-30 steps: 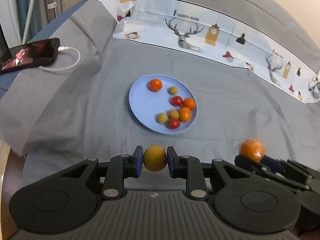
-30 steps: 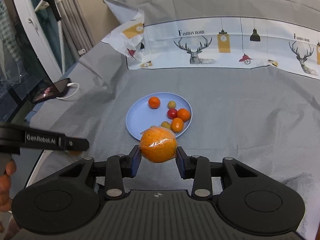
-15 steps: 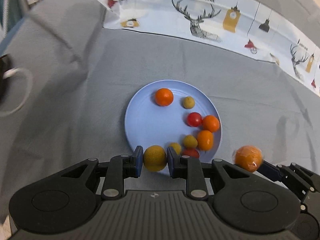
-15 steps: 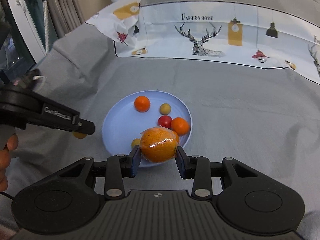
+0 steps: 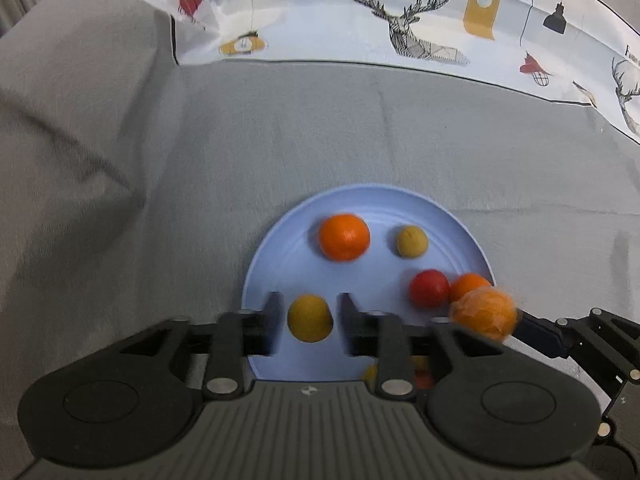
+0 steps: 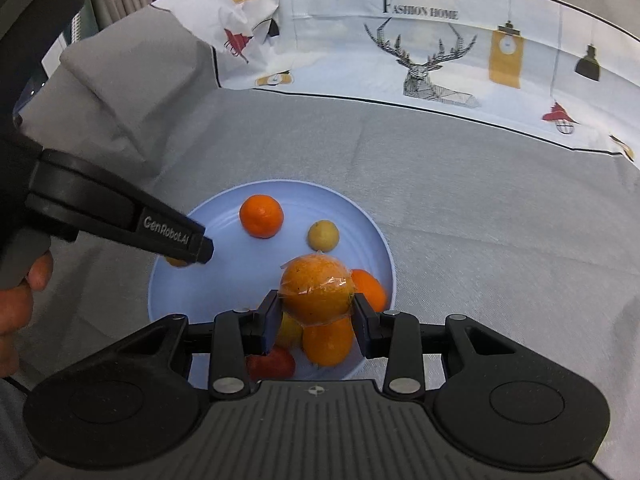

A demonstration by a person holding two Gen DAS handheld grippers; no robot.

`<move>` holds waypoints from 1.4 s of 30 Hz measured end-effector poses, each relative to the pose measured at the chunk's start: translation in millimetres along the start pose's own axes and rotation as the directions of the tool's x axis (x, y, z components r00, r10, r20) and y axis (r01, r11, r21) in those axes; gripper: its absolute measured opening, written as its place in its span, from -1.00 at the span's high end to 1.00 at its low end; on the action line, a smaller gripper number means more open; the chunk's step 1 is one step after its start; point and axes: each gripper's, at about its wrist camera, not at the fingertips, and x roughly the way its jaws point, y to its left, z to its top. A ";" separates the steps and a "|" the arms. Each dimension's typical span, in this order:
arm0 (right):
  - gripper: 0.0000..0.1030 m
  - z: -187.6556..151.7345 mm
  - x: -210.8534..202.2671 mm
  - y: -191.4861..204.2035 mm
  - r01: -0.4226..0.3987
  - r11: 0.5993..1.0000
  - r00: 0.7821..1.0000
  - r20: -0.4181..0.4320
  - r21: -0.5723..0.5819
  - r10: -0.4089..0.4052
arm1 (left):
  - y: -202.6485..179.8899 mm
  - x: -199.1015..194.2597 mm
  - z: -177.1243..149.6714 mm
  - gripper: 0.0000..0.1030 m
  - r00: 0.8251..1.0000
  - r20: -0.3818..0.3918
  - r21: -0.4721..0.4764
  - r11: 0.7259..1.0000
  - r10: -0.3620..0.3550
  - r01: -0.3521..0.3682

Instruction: Organize fruits

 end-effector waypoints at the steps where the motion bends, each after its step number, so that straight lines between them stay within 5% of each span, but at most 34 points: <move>1: 0.14 1.1 1.6 0.2 -0.002 1.000 1.000 0.003 -0.010 0.002 | 1.2 -1.9 1.0 -0.82 1.000 0.016 -0.008 1.000 0.003 -0.002; 4: -0.45 2.7 -0.4 3.8 0.007 0.998 1.000 0.021 -0.058 -0.006 | 4.7 -15.8 -1.0 -0.99 0.997 0.074 -0.040 0.999 0.002 0.001; 12: -0.83 -11.8 -36.8 5.5 0.027 0.999 0.999 -0.018 0.034 -0.027 | 4.1 -59.7 -28.2 -0.99 0.999 0.044 -0.044 0.999 0.013 -0.011; 18: -0.89 -26.6 -77.3 7.3 0.025 0.988 0.996 -0.090 0.155 -0.011 | 10.7 -107.4 -71.1 -0.99 0.999 0.050 -0.069 0.998 0.016 -0.013; 26: -0.91 -44.0 -134.0 22.1 0.042 0.988 0.999 -0.006 0.148 -0.042 | 16.2 -150.5 -116.0 -0.99 0.995 0.096 -0.091 0.996 0.028 -0.019; 42: -0.91 -73.6 -186.4 29.8 0.064 0.989 0.994 0.075 0.136 -0.074 | 0.8 -188.4 -148.5 -0.99 0.985 0.166 -0.064 0.998 0.039 -0.029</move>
